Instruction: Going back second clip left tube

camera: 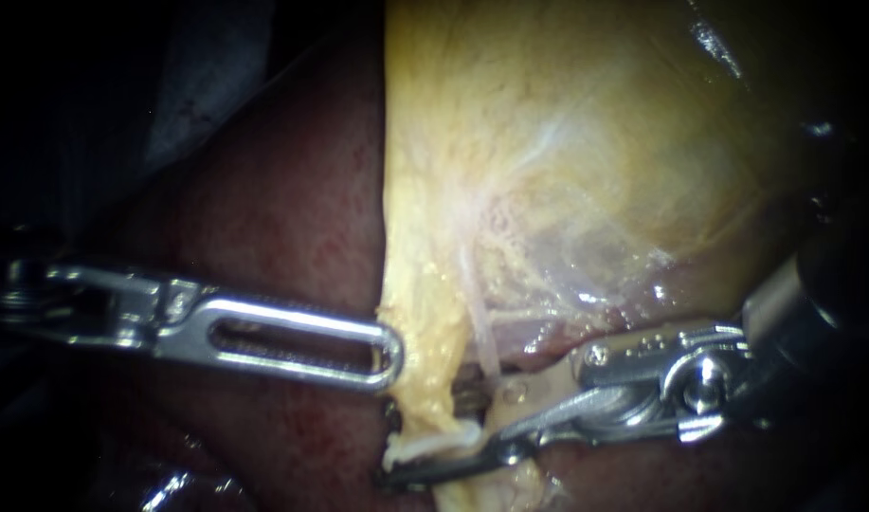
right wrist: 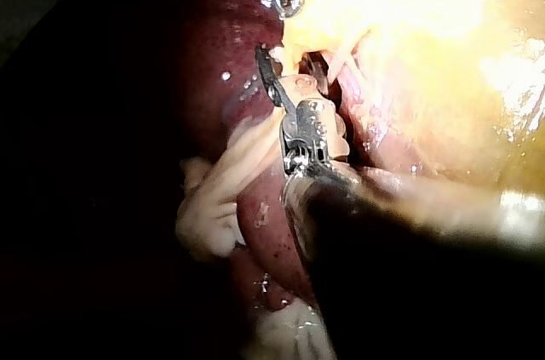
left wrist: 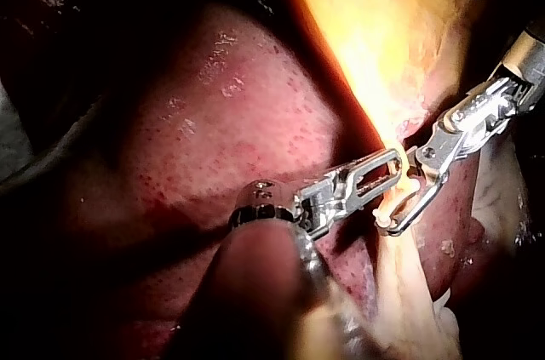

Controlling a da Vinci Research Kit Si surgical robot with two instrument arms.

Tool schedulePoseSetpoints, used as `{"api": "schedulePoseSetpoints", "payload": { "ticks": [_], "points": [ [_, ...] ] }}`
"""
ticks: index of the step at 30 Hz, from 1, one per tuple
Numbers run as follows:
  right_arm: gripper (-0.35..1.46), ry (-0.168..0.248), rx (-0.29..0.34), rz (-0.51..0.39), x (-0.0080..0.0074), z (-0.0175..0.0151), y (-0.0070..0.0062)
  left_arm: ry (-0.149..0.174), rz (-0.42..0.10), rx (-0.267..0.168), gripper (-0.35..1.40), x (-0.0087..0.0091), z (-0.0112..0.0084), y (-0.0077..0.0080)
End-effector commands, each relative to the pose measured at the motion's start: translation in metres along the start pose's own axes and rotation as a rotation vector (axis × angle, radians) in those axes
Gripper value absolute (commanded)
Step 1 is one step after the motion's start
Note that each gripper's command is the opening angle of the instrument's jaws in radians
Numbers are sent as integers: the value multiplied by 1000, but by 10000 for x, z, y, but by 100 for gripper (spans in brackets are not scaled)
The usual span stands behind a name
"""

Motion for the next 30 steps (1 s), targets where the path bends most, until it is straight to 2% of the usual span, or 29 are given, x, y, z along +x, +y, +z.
{"api": "schedulePoseSetpoints", "payload": {
  "ticks": [1,11,19,30],
  "points": [
    [42,0,0,-2,0,0,0,0,0,0,-35,0,0,0],
    [42,4,1,2,4,-15,-4,0,0,0,-35,0,0,1],
    [41,36,-33,-4,17,-69,-9,1,1,0,-35,-2,-1,6],
    [43,75,-91,-37,32,-156,-7,0,2,-1,-35,-2,-1,9]
  ]
}}
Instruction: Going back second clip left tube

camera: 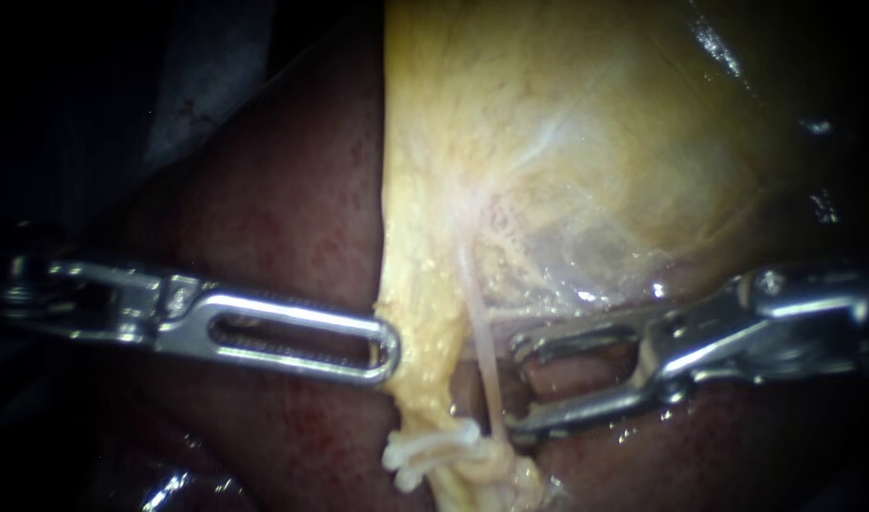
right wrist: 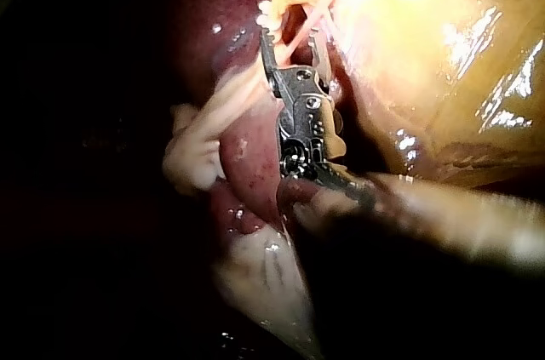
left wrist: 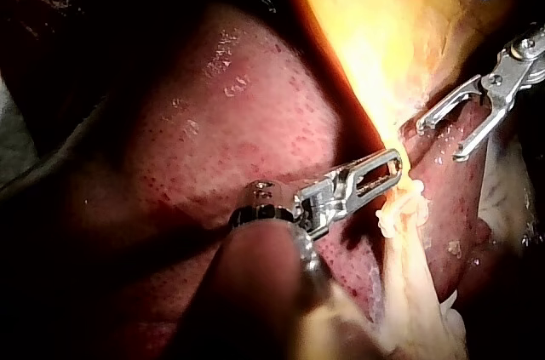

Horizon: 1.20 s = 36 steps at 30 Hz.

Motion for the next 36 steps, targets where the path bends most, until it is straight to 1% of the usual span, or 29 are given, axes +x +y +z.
{"api": "schedulePoseSetpoints", "payload": {
  "ticks": [1,5,9,17,23,29,36],
  "points": [
    [43,3,-6,-3,2,-6,1,-1,1,0,-35,0,0,0],
    [45,11,-25,-15,7,-30,6,-1,1,0,-35,0,1,0],
    [47,19,-40,-22,10,-41,7,-1,1,0,-35,0,1,1],
    [48,25,-39,-29,12,-48,8,-3,1,-2,-35,0,5,3],
    [48,24,-38,-30,11,-49,7,-4,6,-6,-35,0,10,14],
    [48,24,-37,-30,11,-51,7,-12,13,-18,-35,2,29,31],
    [48,28,-38,-29,11,-51,6,-2,20,-19,-35,2,55,45]
  ]
}}
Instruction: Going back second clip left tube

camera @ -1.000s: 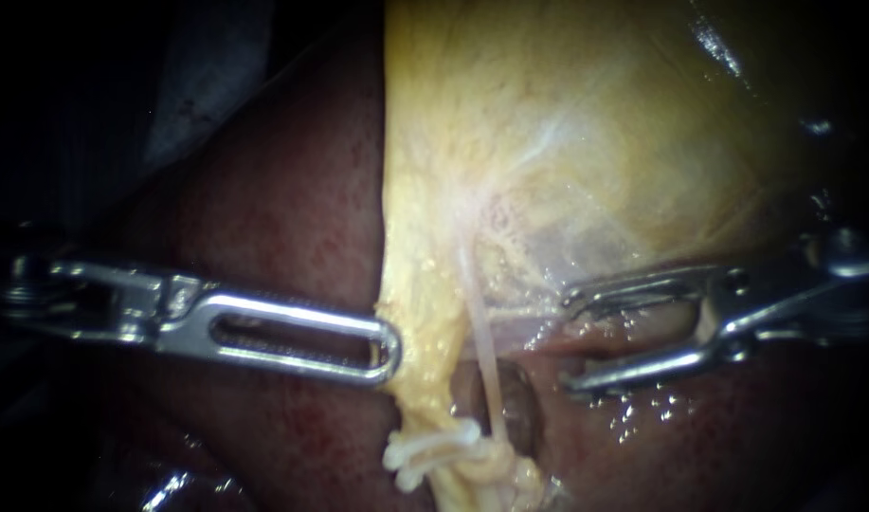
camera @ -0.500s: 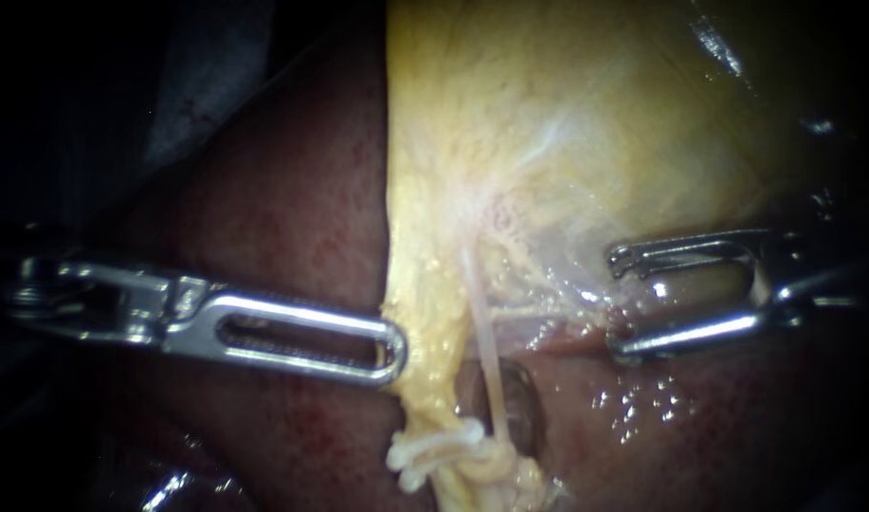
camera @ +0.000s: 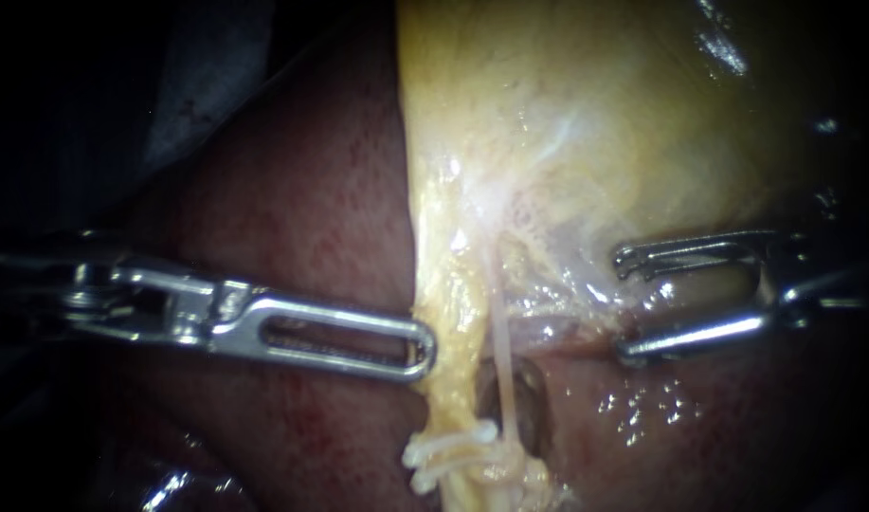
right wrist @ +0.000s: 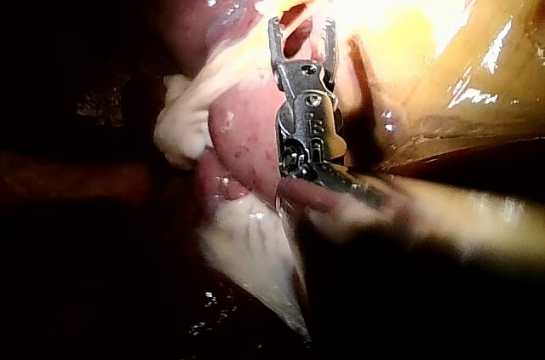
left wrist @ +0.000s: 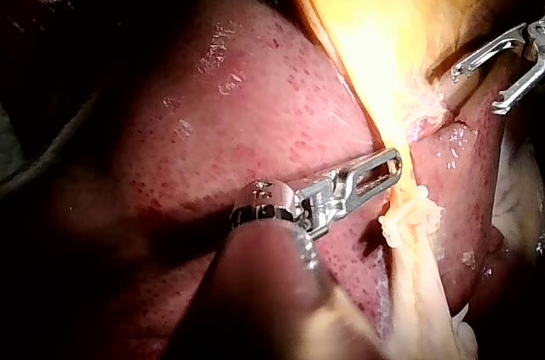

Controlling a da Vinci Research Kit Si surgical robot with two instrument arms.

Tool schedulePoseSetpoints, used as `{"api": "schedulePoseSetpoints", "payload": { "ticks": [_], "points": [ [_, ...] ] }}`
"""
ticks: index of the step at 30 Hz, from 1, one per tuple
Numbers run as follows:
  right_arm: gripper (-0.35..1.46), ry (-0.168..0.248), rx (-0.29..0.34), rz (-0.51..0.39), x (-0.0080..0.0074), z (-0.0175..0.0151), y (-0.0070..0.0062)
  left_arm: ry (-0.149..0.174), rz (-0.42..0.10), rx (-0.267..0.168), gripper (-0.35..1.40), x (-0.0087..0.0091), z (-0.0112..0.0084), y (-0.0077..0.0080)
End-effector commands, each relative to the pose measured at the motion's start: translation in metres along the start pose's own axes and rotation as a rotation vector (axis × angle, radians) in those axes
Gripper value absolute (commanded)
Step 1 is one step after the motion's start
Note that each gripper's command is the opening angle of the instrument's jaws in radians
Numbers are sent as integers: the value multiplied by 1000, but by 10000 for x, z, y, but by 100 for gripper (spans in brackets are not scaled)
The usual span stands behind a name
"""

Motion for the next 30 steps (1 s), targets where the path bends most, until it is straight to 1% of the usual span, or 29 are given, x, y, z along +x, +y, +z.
{"api": "schedulePoseSetpoints", "payload": {
  "ticks": [1,7,14,30],
  "points": [
    [49,0,1,1,0,-1,0,4,2,-2,-35,1,2,1],
    [49,1,-1,2,1,-3,0,5,2,-2,-35,-3,12,4],
    [50,2,-2,3,1,-3,0,5,3,-4,-35,-4,15,9],
    [51,2,-4,4,1,-3,0,7,3,-2,-35,-4,14,9]
  ]
}}
